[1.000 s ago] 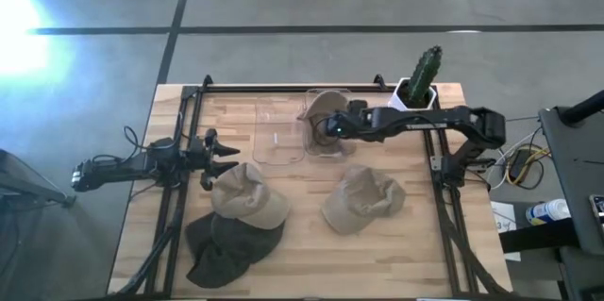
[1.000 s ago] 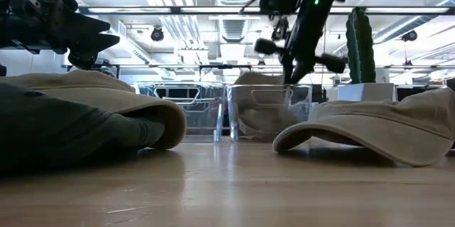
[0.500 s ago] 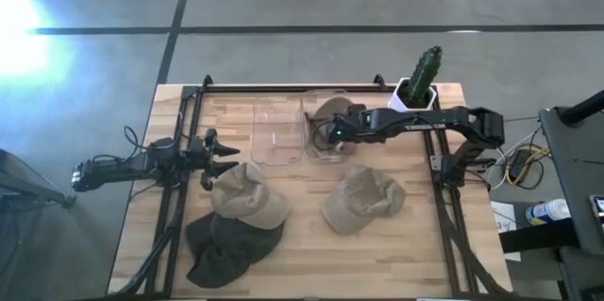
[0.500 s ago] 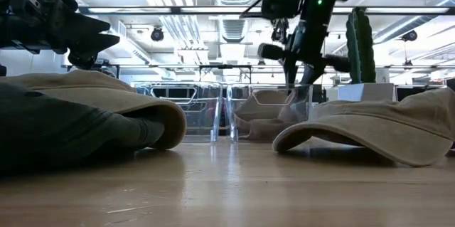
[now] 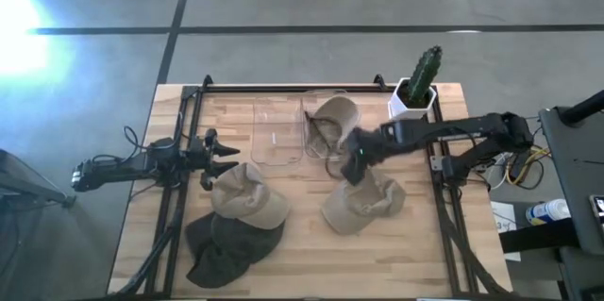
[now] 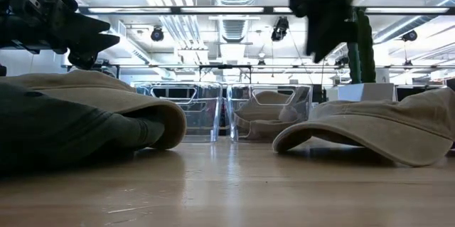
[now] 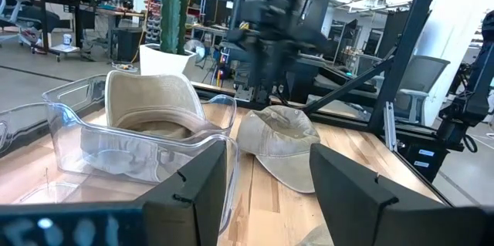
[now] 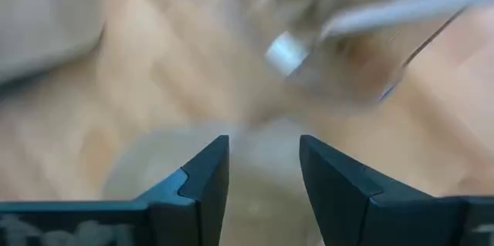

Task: Pick & Place hat
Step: Put the left brown cap into the right transparent bin

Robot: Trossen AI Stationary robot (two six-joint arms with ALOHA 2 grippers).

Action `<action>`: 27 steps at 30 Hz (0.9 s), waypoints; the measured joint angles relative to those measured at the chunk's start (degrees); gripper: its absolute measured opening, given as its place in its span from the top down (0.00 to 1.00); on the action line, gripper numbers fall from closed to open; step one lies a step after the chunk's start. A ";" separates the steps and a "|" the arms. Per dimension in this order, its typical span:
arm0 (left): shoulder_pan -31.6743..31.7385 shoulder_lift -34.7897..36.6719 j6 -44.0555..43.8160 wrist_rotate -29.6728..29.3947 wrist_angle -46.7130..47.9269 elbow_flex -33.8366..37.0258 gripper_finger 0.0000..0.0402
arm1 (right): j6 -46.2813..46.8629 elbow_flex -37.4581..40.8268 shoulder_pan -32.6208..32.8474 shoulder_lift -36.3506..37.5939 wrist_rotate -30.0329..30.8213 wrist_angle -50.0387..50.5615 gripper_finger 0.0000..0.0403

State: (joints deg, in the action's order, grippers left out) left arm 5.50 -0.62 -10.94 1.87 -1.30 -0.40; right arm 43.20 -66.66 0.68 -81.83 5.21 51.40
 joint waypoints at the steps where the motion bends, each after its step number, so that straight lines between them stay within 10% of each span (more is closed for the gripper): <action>1: -0.01 -0.01 0.01 0.01 0.00 -0.02 0.55 | 0.37 0.28 1.85 0.04 -0.31 0.96 0.62; 10: 0.00 -0.05 16.31 -1.78 -1.39 -0.02 0.55 | 19.81 5.71 15.44 -2.32 -6.59 -6.65 0.65; 18: 0.02 -0.35 7.31 -2.05 -2.02 -0.09 0.55 | 37.51 11.95 17.94 -4.29 -8.30 -31.92 0.64; 27: -0.07 -0.38 -38.74 -1.32 -1.98 -0.45 0.55 | 44.18 13.37 15.02 -14.63 -11.20 -56.04 0.64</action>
State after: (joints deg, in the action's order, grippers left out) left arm 5.43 -1.01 -49.67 0.55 -3.28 -0.85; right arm 87.38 -53.29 15.69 -96.46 -6.00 -4.64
